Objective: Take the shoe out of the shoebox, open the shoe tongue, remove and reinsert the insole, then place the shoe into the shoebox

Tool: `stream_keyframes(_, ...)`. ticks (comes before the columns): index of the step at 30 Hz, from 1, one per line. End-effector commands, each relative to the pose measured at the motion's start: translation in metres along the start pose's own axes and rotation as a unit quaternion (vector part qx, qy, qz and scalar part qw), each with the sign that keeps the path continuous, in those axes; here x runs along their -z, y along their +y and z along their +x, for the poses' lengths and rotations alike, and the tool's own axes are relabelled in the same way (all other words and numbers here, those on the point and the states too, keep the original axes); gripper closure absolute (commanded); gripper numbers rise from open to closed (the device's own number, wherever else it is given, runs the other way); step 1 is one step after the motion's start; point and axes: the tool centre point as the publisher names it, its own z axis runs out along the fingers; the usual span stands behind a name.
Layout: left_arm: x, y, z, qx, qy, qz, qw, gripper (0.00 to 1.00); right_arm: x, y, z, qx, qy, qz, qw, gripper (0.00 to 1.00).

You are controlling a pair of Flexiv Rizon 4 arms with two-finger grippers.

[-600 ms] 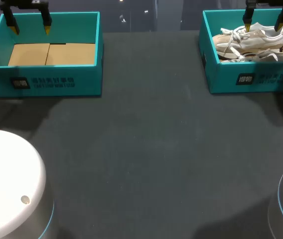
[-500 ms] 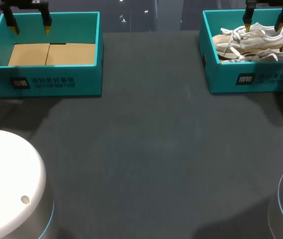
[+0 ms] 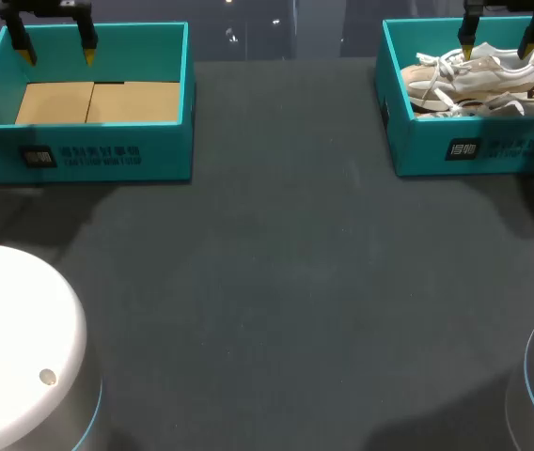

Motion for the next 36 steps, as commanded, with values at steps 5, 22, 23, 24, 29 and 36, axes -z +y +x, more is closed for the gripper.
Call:
stream_keyframes(5, 0.0, 0.0, 0.0, 0.0, 0.0, 0.0, 1.0, 0.0, 0.0, -0.002, -0.005, 0.001, -0.01, -0.007, 1.0, 0.0)
stream_keyframes(22, 0.0, 0.0, 0.0, 0.0, 0.0, 0.0, 1.0, 0.0, -0.009, 0.0, -0.043, 0.01, -0.054, -0.018, 0.998, 0.0)
stream_keyframes(23, 0.0, 0.0, 0.0, 0.0, 0.0, 0.0, 1.0, 0.0, -0.012, 0.001, -0.048, 0.006, -0.057, -0.017, 0.998, 0.0)
stream_keyframes(24, 0.0, 0.0, 0.0, 0.0, 0.0, 0.0, 1.0, 0.0, -0.014, 0.002, -0.052, 0.003, -0.058, -0.015, 0.998, 0.0)
stream_keyframes(29, 0.0, 0.0, 0.0, 0.0, 0.0, 0.0, 1.0, 0.0, -0.023, 0.007, -0.073, -0.013, -0.067, -0.014, 0.998, 0.0)
stream_keyframes(36, 0.0, 0.0, 0.0, 0.0, 0.0, 0.0, 1.0, 0.0, -0.034, 0.012, -0.096, -0.022, -0.081, -0.012, 0.996, 0.07)
